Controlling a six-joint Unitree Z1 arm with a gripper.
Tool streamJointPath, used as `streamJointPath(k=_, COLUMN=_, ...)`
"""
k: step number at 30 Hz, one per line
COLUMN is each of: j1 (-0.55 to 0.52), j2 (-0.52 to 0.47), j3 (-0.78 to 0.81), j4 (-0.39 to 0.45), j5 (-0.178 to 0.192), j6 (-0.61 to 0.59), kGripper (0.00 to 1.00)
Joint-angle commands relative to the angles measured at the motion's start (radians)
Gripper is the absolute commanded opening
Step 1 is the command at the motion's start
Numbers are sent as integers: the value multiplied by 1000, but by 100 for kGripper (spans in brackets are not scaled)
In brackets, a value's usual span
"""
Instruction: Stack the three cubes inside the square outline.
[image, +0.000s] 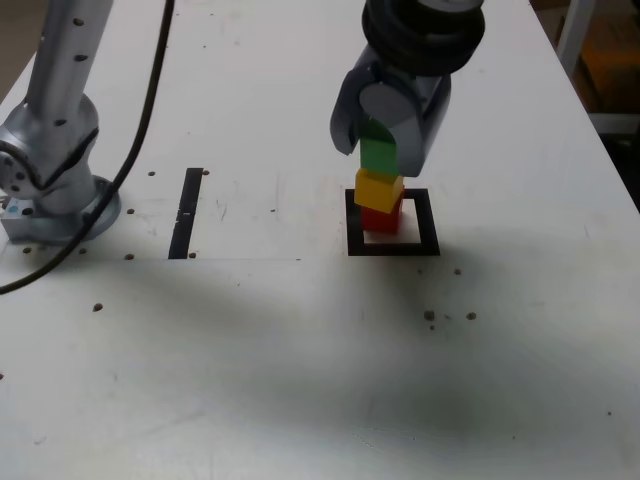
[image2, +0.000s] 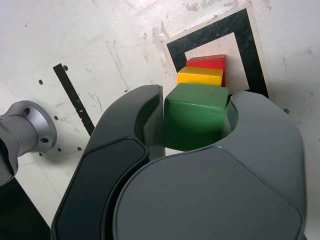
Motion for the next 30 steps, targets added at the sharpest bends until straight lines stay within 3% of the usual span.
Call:
streamJointPath(k=1, j1=1, j2=2, j3=-3, j4=12, j5=2, j6=1, kGripper=21)
streamJointPath(k=30, j1=3, j2=26, j3=12, j4=14, j5=5, j6=2, kGripper=27)
